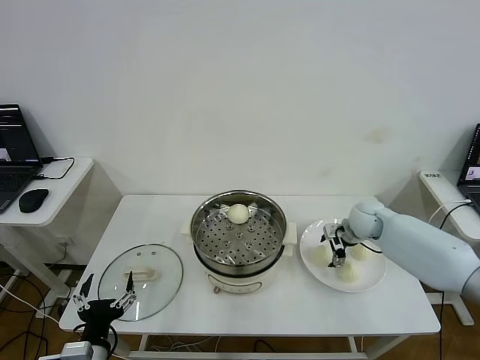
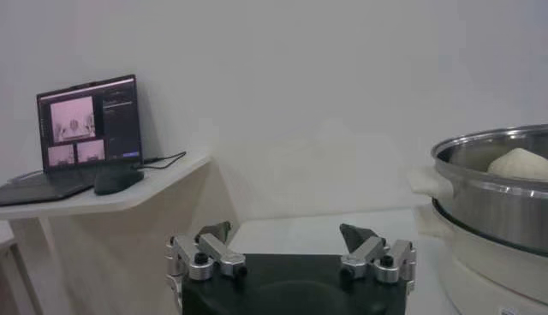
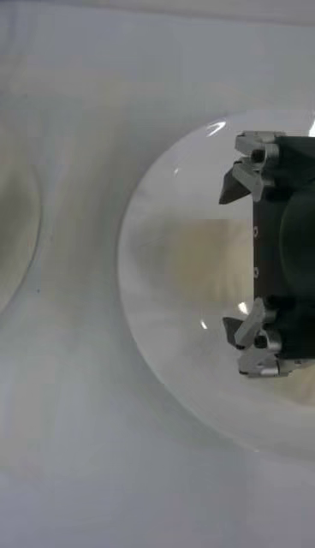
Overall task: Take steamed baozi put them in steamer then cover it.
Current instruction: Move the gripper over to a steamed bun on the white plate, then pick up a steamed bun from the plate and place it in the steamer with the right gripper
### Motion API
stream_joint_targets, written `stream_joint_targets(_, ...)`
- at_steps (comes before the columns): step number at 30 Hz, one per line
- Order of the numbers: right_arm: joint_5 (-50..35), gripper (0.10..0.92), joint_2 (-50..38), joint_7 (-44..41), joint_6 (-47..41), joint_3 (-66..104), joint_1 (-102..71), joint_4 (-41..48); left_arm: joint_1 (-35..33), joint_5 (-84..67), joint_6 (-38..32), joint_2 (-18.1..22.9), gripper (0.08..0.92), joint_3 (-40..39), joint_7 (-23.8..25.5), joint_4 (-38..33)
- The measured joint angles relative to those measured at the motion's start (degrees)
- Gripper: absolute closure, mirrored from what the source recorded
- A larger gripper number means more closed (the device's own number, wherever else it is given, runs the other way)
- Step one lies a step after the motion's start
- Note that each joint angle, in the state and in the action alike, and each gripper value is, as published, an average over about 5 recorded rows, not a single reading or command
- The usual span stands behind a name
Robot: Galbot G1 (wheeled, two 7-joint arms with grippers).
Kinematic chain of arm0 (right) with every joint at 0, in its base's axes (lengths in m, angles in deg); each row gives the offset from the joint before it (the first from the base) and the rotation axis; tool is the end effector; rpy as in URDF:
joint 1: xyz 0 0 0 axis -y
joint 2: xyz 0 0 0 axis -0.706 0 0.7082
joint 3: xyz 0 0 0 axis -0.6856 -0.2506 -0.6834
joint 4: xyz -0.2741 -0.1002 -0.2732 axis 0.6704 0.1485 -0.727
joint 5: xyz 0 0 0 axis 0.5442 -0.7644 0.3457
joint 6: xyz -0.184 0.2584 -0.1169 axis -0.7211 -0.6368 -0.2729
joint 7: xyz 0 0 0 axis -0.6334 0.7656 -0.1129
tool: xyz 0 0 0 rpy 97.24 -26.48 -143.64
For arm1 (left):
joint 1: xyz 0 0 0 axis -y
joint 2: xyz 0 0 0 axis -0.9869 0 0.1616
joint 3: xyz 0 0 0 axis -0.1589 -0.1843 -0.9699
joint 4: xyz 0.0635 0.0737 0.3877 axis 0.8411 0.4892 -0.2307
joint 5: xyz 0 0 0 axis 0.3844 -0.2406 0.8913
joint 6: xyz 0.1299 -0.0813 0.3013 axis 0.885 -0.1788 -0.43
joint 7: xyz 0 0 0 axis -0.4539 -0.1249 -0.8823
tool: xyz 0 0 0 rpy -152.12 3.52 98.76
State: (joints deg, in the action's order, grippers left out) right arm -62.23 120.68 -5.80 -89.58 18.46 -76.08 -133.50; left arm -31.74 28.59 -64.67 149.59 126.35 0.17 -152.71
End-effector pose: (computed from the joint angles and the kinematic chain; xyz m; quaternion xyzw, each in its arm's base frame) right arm 0.5327 -0.1506 -0.2607 0.4863 -0.5541 0.5623 0.3745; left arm 0.0872 0.1001 -0.3215 0.0884 -0.9902 -0.0771 0.0761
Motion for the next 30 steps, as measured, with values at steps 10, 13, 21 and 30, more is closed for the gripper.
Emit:
stream_joint_targets(10,0.7,0.435,0.4,0.0,-0.4,0.9,-0.5,0.8,-0.1,0.0,0.0,0.2,0.177,0.1,0.0,-0.2)
stream_joint_targets(13,0.7,0.451,0.2,-0.1,-0.5,1.0,-0.3,0.7,-0.1,0.0,0.0,0.2,0.177,0.1,0.0,-0.3)
stream_joint_targets(21,-0.9,0.457,-2.4,-0.9,-1.6,0.4,2.6,-2.1,0.3,0.0,0.0,-0.1,0.177,0.1,-0.1,-0.7)
stream_joint_targets(30,-7.8,0.447,-7.9,-1.6,-4.4,-4.6,13.3,-9.5,0.6,-0.1,0.1,-0.7,0.177,-0.5,0.0,-1.5)
